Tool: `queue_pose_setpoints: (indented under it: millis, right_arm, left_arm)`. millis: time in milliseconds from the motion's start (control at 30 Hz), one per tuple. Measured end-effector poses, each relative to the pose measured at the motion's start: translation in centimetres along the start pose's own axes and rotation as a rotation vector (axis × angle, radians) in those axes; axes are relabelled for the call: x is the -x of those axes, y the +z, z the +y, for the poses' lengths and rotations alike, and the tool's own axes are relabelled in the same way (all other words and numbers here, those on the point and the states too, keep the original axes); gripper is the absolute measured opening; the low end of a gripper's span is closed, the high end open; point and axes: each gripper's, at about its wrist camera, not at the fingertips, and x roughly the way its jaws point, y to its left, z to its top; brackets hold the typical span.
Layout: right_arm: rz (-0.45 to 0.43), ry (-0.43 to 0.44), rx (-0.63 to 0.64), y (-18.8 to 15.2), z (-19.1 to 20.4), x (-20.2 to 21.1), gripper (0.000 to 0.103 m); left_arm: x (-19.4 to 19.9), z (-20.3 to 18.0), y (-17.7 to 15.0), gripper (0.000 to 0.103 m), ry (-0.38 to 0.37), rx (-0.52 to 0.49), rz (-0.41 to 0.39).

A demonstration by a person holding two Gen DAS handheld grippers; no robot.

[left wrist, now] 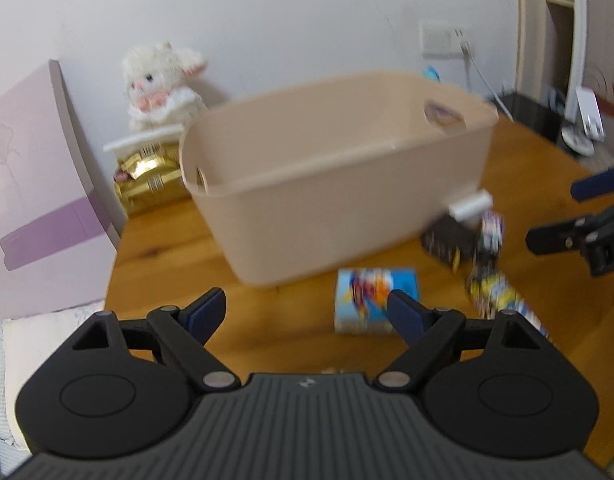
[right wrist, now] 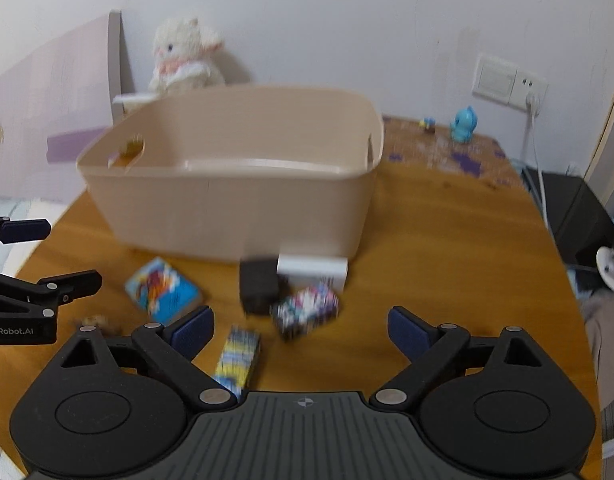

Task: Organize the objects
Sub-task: 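Grasp the beige hair clip with left while right grasps the tall snack box, then carry the clip and snack box into the bin and open both tools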

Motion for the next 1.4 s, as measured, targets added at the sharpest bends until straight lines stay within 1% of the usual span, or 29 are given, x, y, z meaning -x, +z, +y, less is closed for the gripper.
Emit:
queue_pose_setpoints:
  millis: [200, 267, 333, 367, 433, 467, 500, 533, 567, 600, 633, 667, 700, 733, 800, 967, 1100, 1133, 1267, 1400]
  right_arm:
    - [0.077, 0.022, 0.032, -2.2, 1.4, -1.5, 0.091]
    - [0.096, 0.018, 0.049, -2.8, 2.0, -2.0, 0.089]
    - [0.118, 0.020, 0.059, -3.2, 2.5, -2.6, 0.085]
    - [0.129, 0.020, 0.063, -3.4, 2.7, -2.8, 0.083]
    - [0.146, 0.021, 0.075, -3.8, 3.2, -3.3, 0.075]
    - [0.154, 0.020, 0.083, -3.9, 3.5, -3.5, 0.073]
    - [0.159, 0.017, 0.089, -4.0, 3.7, -3.7, 0.066]
    - [0.164, 0.015, 0.093, -4.2, 3.9, -3.8, 0.059]
    - [0.168, 0.017, 0.093, -4.1, 3.8, -4.0, 0.058]
    - [0.163, 0.023, 0.088, -4.1, 3.8, -3.9, 0.052]
    - [0.164, 0.027, 0.087, -4.1, 3.9, -3.9, 0.045]
    - [0.165, 0.030, 0.085, -4.1, 3.8, -3.9, 0.041]
    - [0.164, 0.029, 0.082, -4.1, 3.9, -3.8, 0.034]
    - [0.164, 0.029, 0.081, -4.1, 3.8, -3.8, 0.028]
    - [0.163, 0.030, 0.079, -4.0, 3.7, -3.8, 0.021]
    - [0.150, 0.025, 0.064, -4.1, 3.2, -3.4, 0.021]
    - [0.128, 0.033, 0.050, -3.8, 2.7, -2.5, 0.021]
    - [0.119, 0.036, 0.045, -3.7, 2.5, -2.2, 0.021]
    - [0.071, 0.046, 0.029, -2.8, 1.8, -0.3, 0.021]
    - [0.000, 0.046, 0.013, -1.1, 0.7, 1.8, 0.021]
  left_arm:
    - [-1.4, 0.2, -2.6, 0.089, -0.013, -0.029, 0.074]
    - [-1.8, 0.3, -3.2, 0.088, -0.020, -0.042, 0.093]
    - [-2.2, 0.5, -3.8, 0.087, -0.033, -0.051, 0.112]
    - [-2.4, 0.5, -4.0, 0.083, -0.038, -0.052, 0.120]
    - [-2.7, 0.6, -4.3, 0.074, -0.052, -0.046, 0.132]
    - [-2.7, 0.7, -4.3, 0.070, -0.066, -0.038, 0.130]
    - [-2.8, 0.8, -4.2, 0.068, -0.076, -0.030, 0.131]
    - [-2.8, 0.9, -4.2, 0.059, -0.085, -0.020, 0.133]
    - [-2.8, 1.0, -4.1, 0.049, -0.098, -0.010, 0.133]
    - [-2.9, 1.1, -4.0, 0.044, -0.111, 0.000, 0.135]
    - [-2.9, 1.1, -4.0, 0.034, -0.121, 0.009, 0.135]
    - [-3.0, 1.1, -3.9, 0.024, -0.134, 0.015, 0.137]
    - [-3.0, 1.0, -3.9, 0.020, -0.145, 0.019, 0.139]
    - [-2.9, 0.8, -3.8, 0.017, -0.145, 0.019, 0.140]
    - [-2.8, 0.3, -3.8, 0.016, -0.124, 0.003, 0.136]
    - [-2.8, 0.0, -3.8, 0.015, -0.114, 0.017, 0.122]
    - [-2.2, -0.1, -3.4, 0.013, -0.101, 0.022, 0.093]
    - [-1.8, -0.1, -3.1, 0.011, -0.097, 0.021, 0.079]
    - [0.1, 0.0, -1.9, 0.011, -0.092, 0.023, 0.016]
    - [1.8, 0.5, -0.2, 0.011, -0.077, 0.039, -0.054]
